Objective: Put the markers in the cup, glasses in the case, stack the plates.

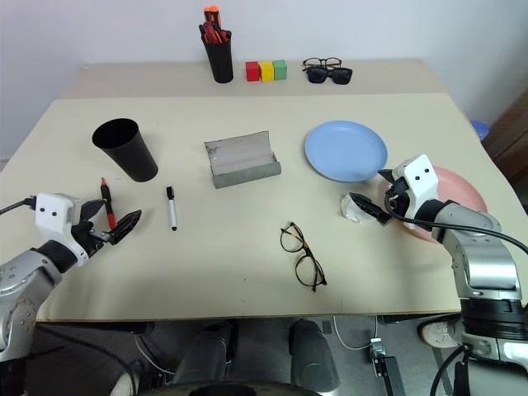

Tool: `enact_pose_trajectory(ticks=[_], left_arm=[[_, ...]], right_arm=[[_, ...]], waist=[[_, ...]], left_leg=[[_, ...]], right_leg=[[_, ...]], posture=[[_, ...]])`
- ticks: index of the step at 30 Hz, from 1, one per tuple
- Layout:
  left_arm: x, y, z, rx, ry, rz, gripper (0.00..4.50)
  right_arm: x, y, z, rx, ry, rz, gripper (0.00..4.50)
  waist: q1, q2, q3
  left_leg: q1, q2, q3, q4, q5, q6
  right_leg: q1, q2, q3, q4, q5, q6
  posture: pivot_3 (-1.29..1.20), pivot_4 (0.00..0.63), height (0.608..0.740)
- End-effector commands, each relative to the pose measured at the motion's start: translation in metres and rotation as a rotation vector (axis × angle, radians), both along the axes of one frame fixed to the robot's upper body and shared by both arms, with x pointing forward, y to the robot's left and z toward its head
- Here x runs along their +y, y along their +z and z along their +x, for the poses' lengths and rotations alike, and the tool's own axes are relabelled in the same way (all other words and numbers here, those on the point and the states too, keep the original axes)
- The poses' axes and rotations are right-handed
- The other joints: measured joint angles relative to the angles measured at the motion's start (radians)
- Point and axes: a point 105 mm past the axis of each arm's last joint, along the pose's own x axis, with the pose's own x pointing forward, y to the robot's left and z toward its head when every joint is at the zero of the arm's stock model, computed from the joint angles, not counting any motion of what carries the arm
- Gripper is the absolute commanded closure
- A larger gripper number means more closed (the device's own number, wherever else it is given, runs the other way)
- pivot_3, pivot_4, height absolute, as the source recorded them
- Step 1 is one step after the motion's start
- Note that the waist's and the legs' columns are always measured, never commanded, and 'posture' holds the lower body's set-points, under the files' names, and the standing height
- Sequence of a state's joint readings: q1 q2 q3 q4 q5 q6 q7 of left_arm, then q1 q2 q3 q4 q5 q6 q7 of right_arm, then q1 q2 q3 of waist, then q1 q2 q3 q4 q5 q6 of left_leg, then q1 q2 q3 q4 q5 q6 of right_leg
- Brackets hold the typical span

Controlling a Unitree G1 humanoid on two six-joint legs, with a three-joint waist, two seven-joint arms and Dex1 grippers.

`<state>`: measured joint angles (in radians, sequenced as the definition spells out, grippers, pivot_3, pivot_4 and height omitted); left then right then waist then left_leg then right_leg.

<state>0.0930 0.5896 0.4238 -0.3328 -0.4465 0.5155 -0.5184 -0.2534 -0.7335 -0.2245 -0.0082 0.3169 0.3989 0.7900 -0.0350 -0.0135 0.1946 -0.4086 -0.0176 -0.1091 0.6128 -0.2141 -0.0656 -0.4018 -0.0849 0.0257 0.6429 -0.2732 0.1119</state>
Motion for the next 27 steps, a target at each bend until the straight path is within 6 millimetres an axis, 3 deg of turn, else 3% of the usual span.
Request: enact_pose_trajectory(ticks=[1,5,8,11,15,20,23,27], left_arm=[[0.003,0.012,0.002,-0.048,0.015,0.015,0.04],[0.006,0.015,0.002,-0.059,0.028,0.029,0.04],[0.017,0.018,0.005,-0.065,0.113,0.044,0.04],[0.037,0.018,0.007,-0.038,0.253,0.036,0.04],[0.053,0.018,0.022,0.031,0.442,0.022,0.04],[0.051,0.022,0.046,0.106,0.563,-0.084,0.04],[0.05,0.007,0.057,0.227,0.617,-0.074,0.04],[0.044,-0.004,0.071,0.355,0.634,-0.157,0.04]], right_arm=[[0.004,0.015,0.002,-0.06,0.015,-0.014,0.0],[0.017,0.018,0.005,-0.074,0.055,-0.002,0.0],[0.044,0.02,0.006,-0.083,0.142,0.014,0.0],[0.084,0.02,0.003,-0.091,0.252,0.038,0.0],[0.159,0.017,-0.003,-0.112,0.421,0.109,0.0],[0.224,0.019,-0.009,-0.15,0.509,0.15,0.0],[0.245,0.016,-0.019,-0.155,0.562,0.159,0.0],[0.256,0.019,-0.022,-0.16,0.566,0.199,0.0]], waist=[[0.0,0.0,0.0],[-0.002,0.0,0.0],[-0.004,0.0,0.0],[-0.006,0.0,0.0],[-0.007,0.0,0.0],[0.0,-0.002,-0.001],[0.0,-0.003,-0.001],[-0.003,-0.003,-0.001]], left_leg=[[0.0,0.0,0.0,0.0,0.0,0.0],[0.0,0.0,0.0,0.0,0.0,0.0],[0.0,0.0,0.0,0.0,0.0,0.0],[0.0,0.0,-0.001,0.0,0.0,0.0],[0.0,0.0,-0.002,0.0,0.0,0.0],[0.0,0.0,-0.004,0.001,0.001,-0.001],[0.0,-0.001,-0.004,0.001,0.001,-0.001],[0.0,-0.001,-0.004,0.0,0.001,-0.002]], right_leg=[[0.0,0.0,0.0,0.0,0.0,0.0],[0.0,0.0,0.0,0.0,0.0,0.0],[0.0,0.0,0.0,0.001,0.0,0.0],[0.0,0.001,0.0,0.001,0.002,0.003],[-0.001,0.002,0.0,0.004,0.002,0.004],[-0.001,0.002,0.0,0.005,0.003,0.005],[-0.001,0.002,-0.001,0.005,0.003,0.006],[-0.002,0.002,-0.001,0.006,0.003,0.006]], posture=[[0.0,0.15,0.74],[0.0,0.15,0.74],[0.0,0.15,0.74],[0.0,0.15,0.74],[0.0,0.15,0.74],[0.0,0.15,0.74],[0.0,0.15,0.74],[0.0,0.15,0.74]])
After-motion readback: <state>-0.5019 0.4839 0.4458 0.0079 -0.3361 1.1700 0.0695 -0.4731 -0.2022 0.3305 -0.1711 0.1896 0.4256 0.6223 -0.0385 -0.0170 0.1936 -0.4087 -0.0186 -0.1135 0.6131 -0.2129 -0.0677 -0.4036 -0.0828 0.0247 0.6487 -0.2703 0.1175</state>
